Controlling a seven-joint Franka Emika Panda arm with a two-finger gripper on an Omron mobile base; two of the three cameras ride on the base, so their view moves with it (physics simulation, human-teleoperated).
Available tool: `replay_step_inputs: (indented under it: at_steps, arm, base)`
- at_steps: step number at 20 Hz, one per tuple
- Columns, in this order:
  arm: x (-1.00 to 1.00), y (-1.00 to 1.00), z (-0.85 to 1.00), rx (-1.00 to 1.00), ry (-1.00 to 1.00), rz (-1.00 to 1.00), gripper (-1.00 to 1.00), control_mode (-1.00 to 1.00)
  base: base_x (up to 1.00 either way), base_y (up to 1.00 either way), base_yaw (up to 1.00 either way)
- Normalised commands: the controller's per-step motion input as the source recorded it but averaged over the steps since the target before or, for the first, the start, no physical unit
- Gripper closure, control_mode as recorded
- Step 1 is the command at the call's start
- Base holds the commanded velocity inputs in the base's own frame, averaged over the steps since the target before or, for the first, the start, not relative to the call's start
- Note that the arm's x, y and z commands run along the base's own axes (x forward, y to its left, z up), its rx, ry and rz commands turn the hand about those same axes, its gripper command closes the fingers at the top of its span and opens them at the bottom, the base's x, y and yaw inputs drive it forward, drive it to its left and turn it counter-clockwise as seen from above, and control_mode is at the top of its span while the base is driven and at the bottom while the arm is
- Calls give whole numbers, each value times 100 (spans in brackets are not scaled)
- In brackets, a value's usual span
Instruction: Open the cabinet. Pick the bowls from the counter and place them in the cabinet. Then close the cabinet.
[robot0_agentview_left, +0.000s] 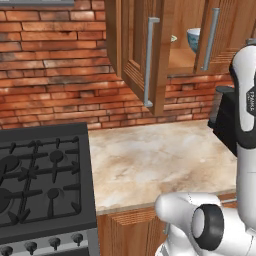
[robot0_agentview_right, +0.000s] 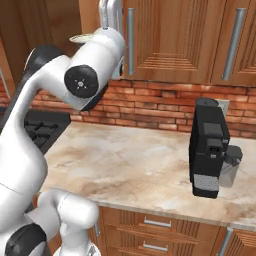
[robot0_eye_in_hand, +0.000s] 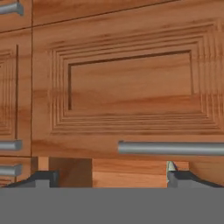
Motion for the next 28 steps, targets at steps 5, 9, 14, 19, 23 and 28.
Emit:
replay_step_inputs:
  at_steps: [5, 9, 14, 19, 23, 28]
  arm:
    - [-100, 81, -29, -7, -3, 0, -100, -100]
    - [-100, 72, -24, -9, -7, -17, -100, -100]
    - [-100, 59, -25, -8, -17, -38, -100, -100]
    - [-99, 48, -26, -8, -18, -55, -100, -100]
    - [-26, 99, -3, -12, -14, -32, -100, -100]
    - [25, 100, 0, -11, -6, -19, -100, -100]
  base:
    - [0, 0, 0]
    - [0, 0, 0]
    - [0, 0, 0]
    - [0, 0, 0]
    - [0, 0, 0]
    - [0, 0, 0]
